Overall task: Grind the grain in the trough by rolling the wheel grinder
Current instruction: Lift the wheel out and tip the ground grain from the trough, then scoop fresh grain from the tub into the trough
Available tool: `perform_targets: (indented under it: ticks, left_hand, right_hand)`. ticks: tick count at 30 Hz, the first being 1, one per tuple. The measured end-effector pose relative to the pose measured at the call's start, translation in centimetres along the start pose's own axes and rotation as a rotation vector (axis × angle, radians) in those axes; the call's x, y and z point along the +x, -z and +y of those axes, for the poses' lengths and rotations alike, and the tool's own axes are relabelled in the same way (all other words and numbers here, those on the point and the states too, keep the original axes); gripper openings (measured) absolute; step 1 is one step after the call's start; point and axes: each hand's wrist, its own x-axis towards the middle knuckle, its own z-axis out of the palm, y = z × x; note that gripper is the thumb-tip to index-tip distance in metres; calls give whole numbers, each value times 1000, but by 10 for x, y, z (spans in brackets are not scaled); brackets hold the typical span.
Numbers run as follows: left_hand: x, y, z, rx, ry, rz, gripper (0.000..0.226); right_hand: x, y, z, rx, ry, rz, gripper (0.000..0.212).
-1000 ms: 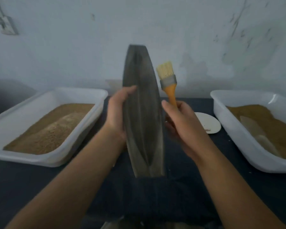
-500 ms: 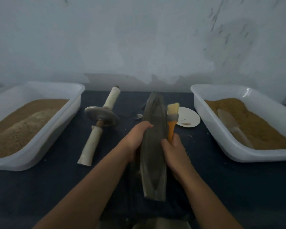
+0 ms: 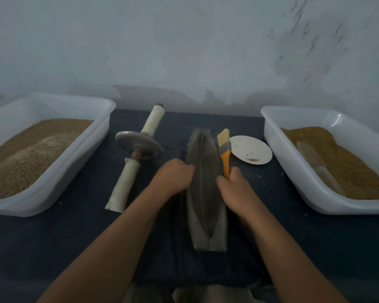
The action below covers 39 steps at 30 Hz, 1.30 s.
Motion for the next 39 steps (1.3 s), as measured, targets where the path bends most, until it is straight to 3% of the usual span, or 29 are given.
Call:
perform_targets:
  ticks: [6, 9, 14, 18, 24, 32, 36, 39]
  left_hand:
    - [6, -2, -9, 46, -20, -27, 35]
    - [6, -5, -13, 28, -34, -22, 38]
    - [8, -7, -7, -21, -54, 7, 36]
    - [14, -4, -8, -144, 16, -27, 41]
    - [6, 3, -24, -213, -40, 39, 71]
    - [1, 6, -24, -103, -126, 76, 67]
    - [0, 7, -22, -46, -144, 94, 68]
    - [1, 4, -22, 96, -207, 165, 65]
  right_hand:
    - [9, -2, 4, 73, -84, -16, 29]
    - [11, 13, 14, 175, -155, 72, 29]
    - [16, 47, 42, -567, 21, 432, 31]
    - [18, 41, 52, -835, -52, 379, 22]
    - [25, 40, 55, -817, -66, 417, 25]
    - [32, 49, 43, -814, -135, 383, 32]
    - [17, 52, 42, -848, -43, 361, 44]
    - [-3, 67, 29, -802, 34, 316, 42]
